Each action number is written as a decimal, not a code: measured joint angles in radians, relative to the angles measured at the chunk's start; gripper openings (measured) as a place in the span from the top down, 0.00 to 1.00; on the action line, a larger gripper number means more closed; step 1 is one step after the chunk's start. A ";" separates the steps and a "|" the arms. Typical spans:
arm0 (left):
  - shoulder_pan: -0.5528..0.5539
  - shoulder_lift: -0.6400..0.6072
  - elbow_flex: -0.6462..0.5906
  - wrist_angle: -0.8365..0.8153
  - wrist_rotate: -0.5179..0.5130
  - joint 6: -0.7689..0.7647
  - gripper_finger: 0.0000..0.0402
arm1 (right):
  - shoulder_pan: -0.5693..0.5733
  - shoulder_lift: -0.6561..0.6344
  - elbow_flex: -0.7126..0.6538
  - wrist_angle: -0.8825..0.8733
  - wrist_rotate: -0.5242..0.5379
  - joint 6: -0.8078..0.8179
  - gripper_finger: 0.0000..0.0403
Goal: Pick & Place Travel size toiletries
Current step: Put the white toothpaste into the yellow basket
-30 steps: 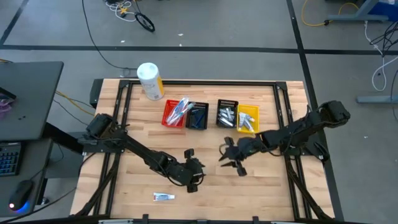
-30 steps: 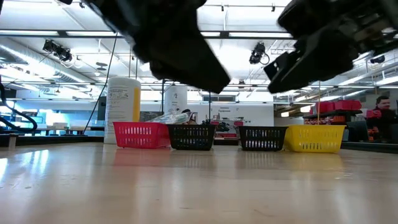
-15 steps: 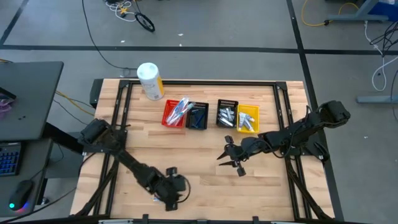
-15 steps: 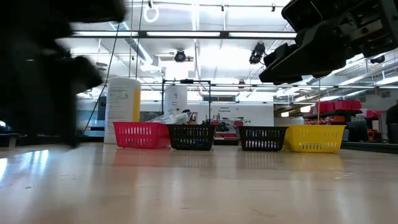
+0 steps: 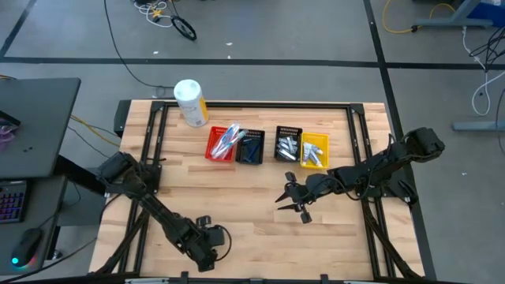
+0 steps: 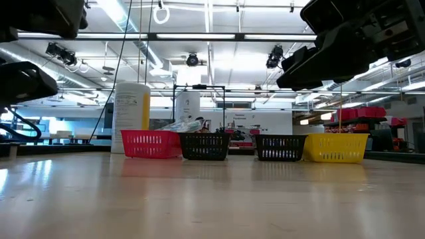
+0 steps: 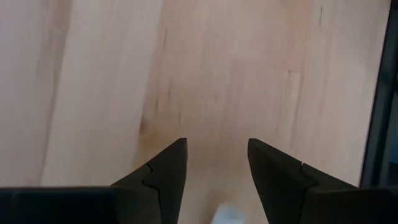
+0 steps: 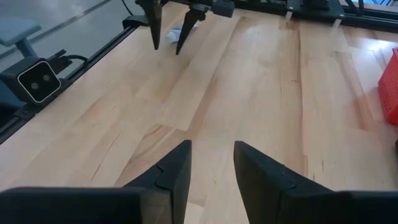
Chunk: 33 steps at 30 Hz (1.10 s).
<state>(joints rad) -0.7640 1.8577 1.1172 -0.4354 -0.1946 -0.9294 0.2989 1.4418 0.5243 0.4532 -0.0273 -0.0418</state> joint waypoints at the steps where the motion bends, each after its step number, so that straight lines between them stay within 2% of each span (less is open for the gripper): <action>1: 0.006 -0.007 0.001 -0.017 0.022 0.001 0.56 | 0.000 0.000 0.000 0.000 0.000 0.000 0.68; 4: 0.013 -0.033 0.001 -0.097 0.074 -0.034 0.56 | 0.000 0.000 0.000 0.000 0.000 0.000 0.68; 9: -0.002 -0.042 0.001 -0.132 0.196 -0.081 0.56 | 0.000 0.000 0.000 0.002 0.000 0.000 0.68; 12: -0.024 -0.042 0.001 -0.130 0.213 -0.081 0.56 | 0.000 0.000 0.000 0.001 -0.001 0.000 0.68; 15: -0.044 -0.042 0.001 -0.140 0.187 -0.067 0.56 | 0.000 0.000 0.000 0.001 -0.001 0.000 0.68; 21: -0.049 -0.042 0.001 -0.143 0.191 0.013 0.56 | 0.000 0.000 0.000 0.001 -0.001 0.000 0.68; 28: -0.034 -0.042 0.005 -0.143 0.199 0.279 0.56 | 0.000 0.000 0.000 0.002 -0.001 0.000 0.68; 31: -0.035 -0.041 0.037 -0.141 0.216 0.337 0.56 | 0.000 0.000 0.000 0.001 -0.001 0.000 0.68; 33: -0.035 -0.041 0.068 -0.147 0.188 0.349 0.56 | 0.000 0.000 0.000 0.001 -0.001 0.000 0.68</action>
<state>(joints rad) -0.7994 1.8172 1.1849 -0.5822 -0.0063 -0.5802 0.2989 1.4418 0.5243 0.4541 -0.0280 -0.0414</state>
